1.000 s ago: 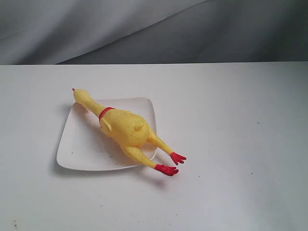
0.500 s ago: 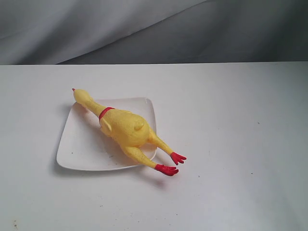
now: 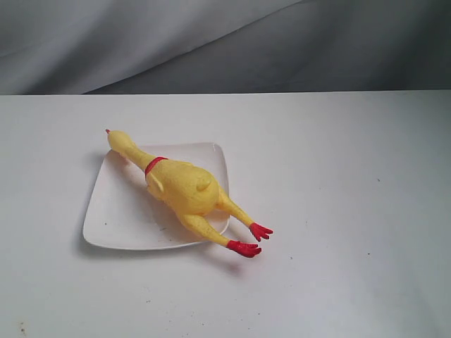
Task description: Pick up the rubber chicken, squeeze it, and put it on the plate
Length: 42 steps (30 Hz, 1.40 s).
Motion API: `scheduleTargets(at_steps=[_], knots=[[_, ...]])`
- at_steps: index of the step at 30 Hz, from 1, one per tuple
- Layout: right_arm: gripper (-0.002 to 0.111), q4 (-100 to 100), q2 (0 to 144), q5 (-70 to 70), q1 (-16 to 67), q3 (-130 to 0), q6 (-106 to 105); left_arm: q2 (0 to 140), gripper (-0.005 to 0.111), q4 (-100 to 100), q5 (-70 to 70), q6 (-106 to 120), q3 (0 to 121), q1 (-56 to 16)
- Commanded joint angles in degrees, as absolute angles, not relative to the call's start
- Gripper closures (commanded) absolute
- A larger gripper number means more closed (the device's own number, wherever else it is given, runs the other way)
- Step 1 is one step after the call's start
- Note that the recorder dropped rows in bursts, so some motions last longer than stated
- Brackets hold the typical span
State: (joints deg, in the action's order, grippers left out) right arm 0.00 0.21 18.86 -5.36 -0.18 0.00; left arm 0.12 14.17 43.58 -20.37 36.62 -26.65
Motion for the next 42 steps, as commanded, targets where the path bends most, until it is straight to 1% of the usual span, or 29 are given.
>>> scheduleTargets(at_steps=[1,17,19,21,27,30,33,35,42], knots=[[0.108,0.6,0.0,18.9,-5.2,0.0,0.0,0.0,0.107,14.0,43.7,-20.6,36.3,-26.9],[0.108,0.6,0.0,18.9,-5.2,0.0,0.0,0.0,0.107,14.0,43.7,-20.6,36.3,-26.9],[0.108,0.6,0.0,18.9,-5.2,0.0,0.0,0.0,0.107,14.0,43.7,-20.6,36.3,-26.0],[0.108,0.6,0.0,18.9,-5.2,0.0,0.0,0.0,0.107,14.0,43.7,-20.6,36.3,-23.2],[0.108,0.6,0.0,18.9,-5.2,0.0,0.0,0.0,0.107,14.0,43.7,-20.6,36.3,-8.0],[0.108,0.6,0.0,18.9,-5.2,0.0,0.0,0.0,0.107,14.0,43.7,-20.6,36.3,-2.0],[0.108,0.6,0.0,18.9,-5.2,0.0,0.0,0.0,0.107,14.0,43.7,-20.6,36.3,1.3],[0.108,0.6,0.0,18.9,-5.2,0.0,0.0,0.0,0.107,14.0,43.7,-20.6,36.3,2.3],[0.108,0.6,0.0,18.9,-5.2,0.0,0.0,0.0,0.107,15.5,43.4,-20.6,36.3,2.5]])
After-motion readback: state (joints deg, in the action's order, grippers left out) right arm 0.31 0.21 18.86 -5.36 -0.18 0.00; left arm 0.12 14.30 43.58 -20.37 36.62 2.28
